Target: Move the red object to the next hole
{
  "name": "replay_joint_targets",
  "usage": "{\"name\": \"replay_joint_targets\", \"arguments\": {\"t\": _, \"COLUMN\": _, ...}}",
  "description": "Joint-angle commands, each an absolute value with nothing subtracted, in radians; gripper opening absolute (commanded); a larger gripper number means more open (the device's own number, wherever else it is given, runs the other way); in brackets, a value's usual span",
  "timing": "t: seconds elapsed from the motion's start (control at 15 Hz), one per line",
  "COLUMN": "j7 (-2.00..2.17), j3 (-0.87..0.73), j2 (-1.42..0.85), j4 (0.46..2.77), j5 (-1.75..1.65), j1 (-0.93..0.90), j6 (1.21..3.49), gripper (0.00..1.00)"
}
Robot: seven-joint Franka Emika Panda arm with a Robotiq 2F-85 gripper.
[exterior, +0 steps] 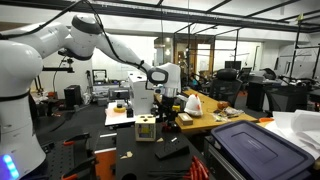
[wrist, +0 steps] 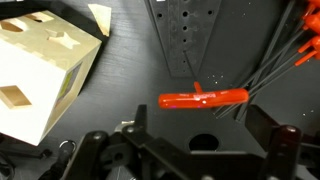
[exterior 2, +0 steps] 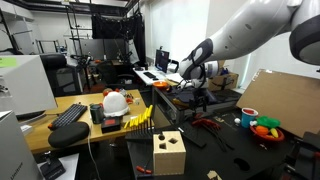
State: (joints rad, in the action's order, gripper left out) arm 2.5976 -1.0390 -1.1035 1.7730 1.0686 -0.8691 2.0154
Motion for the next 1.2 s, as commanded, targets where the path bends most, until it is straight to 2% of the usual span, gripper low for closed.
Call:
{"name": "replay_joint_targets", "arguments": {"t": 0.0, "j7": 2.577, "j3": -1.07, "j2": -1.046, "j4": 1.856, "j5": 1.095, "j1": -0.916, "j6": 2.046, "gripper": 1.0}}
{"name": "replay_joint_targets", "arguments": {"t": 0.2, "j7": 2.566, "j3": -1.09, "j2": -1.036, "j4": 1.87, "j5": 1.102, "j1": -0.929, "j6": 2.062, "gripper": 1.0}}
{"name": "replay_joint_targets", "arguments": {"t": 0.27, "j7": 2.604, "j3": -0.994, "j2": -0.93, "j4": 1.879, "j5": 0.99, "j1": -0.866, "j6": 2.151, "gripper": 1.0}}
{"name": "replay_joint_targets", "arguments": {"t": 0.6, "j7": 2.598, "j3": -0.821, "j2": -0.821, "j4": 1.874, "j5": 0.845, "j1": -0.736, "j6": 2.306, "gripper": 1.0}}
{"name": "replay_joint_targets", "arguments": {"t": 0.67, "j7": 2.552, "j3": -0.88, "j2": -0.882, "j4": 1.859, "j5": 0.929, "j1": -0.778, "j6": 2.257, "gripper": 1.0}}
{"name": "replay_joint_targets", "arguments": {"t": 0.73, "j7": 2.617, "j3": -0.745, "j2": -0.784, "j4": 1.872, "j5": 0.795, "j1": -0.672, "j6": 2.33, "gripper": 1.0}}
{"name": "replay_joint_targets", "arguments": {"t": 0.8, "j7": 2.624, "j3": -0.728, "j2": -0.775, "j4": 1.876, "j5": 0.767, "j1": -0.654, "j6": 2.337, "gripper": 1.0}}
{"name": "replay_joint_targets", "arguments": {"t": 0.87, "j7": 2.571, "j3": -0.798, "j2": -0.833, "j4": 1.868, "j5": 0.855, "j1": -0.708, "j6": 2.288, "gripper": 1.0}}
{"name": "replay_joint_targets", "arguments": {"t": 0.93, "j7": 2.574, "j3": -0.775, "j2": -0.824, "j4": 1.866, "j5": 0.849, "j1": -0.685, "j6": 2.288, "gripper": 1.0}}
{"name": "replay_joint_targets", "arguments": {"t": 1.0, "j7": 2.639, "j3": -0.656, "j2": -0.753, "j4": 1.875, "j5": 0.724, "j1": -0.583, "j6": 2.352, "gripper": 1.0}}
{"name": "replay_joint_targets", "arguments": {"t": 1.07, "j7": 2.58, "j3": -0.755, "j2": -0.82, "j4": 1.865, "j5": 0.825, "j1": -0.661, "j6": 2.296, "gripper": 1.0}}
{"name": "replay_joint_targets", "arguments": {"t": 1.13, "j7": 2.582, "j3": -0.732, "j2": -0.81, "j4": 1.867, "j5": 0.82, "j1": -0.643, "j6": 2.301, "gripper": 1.0}}
